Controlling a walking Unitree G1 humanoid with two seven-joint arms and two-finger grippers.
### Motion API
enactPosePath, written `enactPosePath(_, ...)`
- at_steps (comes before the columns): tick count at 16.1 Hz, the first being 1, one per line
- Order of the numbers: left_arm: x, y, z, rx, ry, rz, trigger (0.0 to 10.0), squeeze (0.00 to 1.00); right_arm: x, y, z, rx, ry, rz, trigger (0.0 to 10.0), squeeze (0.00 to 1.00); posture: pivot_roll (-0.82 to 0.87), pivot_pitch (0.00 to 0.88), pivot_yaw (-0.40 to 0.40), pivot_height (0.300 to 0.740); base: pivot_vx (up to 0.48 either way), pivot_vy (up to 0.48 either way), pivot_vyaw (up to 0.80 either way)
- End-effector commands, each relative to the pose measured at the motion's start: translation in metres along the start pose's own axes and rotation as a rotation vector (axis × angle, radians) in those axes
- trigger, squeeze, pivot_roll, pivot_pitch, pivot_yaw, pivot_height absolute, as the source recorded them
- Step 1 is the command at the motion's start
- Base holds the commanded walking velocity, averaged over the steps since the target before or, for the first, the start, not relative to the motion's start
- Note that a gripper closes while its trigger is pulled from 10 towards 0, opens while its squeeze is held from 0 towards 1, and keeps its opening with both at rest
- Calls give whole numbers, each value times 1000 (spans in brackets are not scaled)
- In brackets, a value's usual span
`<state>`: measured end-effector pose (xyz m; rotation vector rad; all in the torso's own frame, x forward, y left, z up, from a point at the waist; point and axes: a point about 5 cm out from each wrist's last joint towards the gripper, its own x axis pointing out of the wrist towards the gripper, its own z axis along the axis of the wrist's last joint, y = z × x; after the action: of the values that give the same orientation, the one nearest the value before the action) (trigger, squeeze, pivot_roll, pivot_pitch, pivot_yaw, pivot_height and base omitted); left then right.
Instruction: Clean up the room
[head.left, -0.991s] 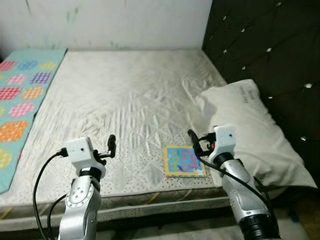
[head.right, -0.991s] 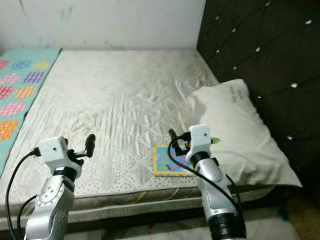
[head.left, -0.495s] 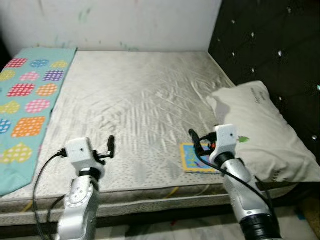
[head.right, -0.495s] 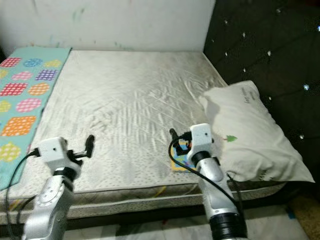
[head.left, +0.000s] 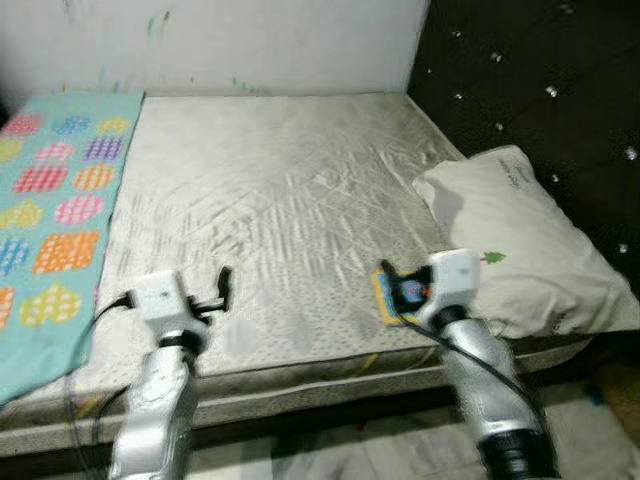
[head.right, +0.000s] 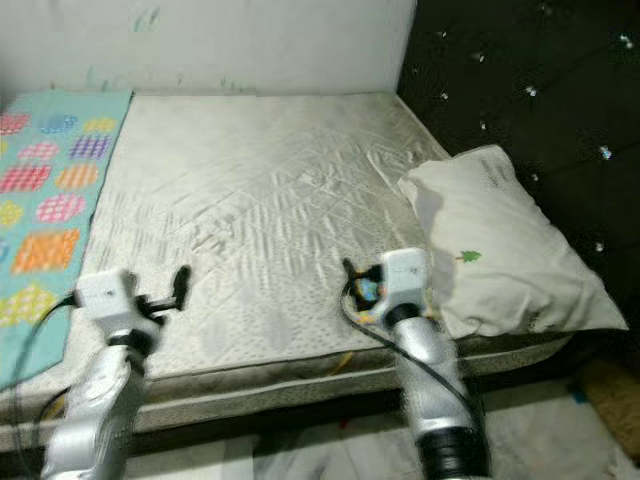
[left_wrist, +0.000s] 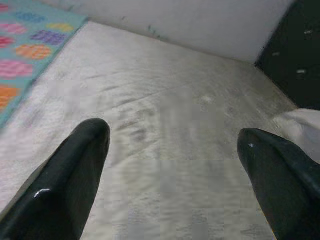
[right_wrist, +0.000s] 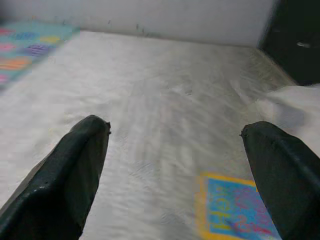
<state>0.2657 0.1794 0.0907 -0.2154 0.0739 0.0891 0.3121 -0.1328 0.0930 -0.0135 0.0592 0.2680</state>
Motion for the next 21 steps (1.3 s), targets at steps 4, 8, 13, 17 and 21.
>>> enactPosePath(4,0,-7,1,-26,-5,-41,10000,0,0,-5,4,-20,-13,-4,10000,0,-81,14,-34,740,309,0,0)
enactPosePath(8,-1,-8,1,-30,-5,-53,10000,0,0,-5,4,-23,-14,2,10000,0,-80,13,-34,740,459,0,0)
enactPosePath(13,0,-7,1,-27,1,-53,10000,0,1,-5,5,-22,-16,-3,10000,0,-79,12,-32,740,474,0,0)
enactPosePath(17,1,-4,-1,-38,8,-17,10000,0,-1,-9,3,-22,-14,-12,10000,0,-79,15,-32,740,103,0,0)
enactPosePath(21,1,-4,-1,-40,11,-20,10000,0,-1,-11,3,-23,-17,-17,10000,0,-81,16,-35,740,0,219,0)
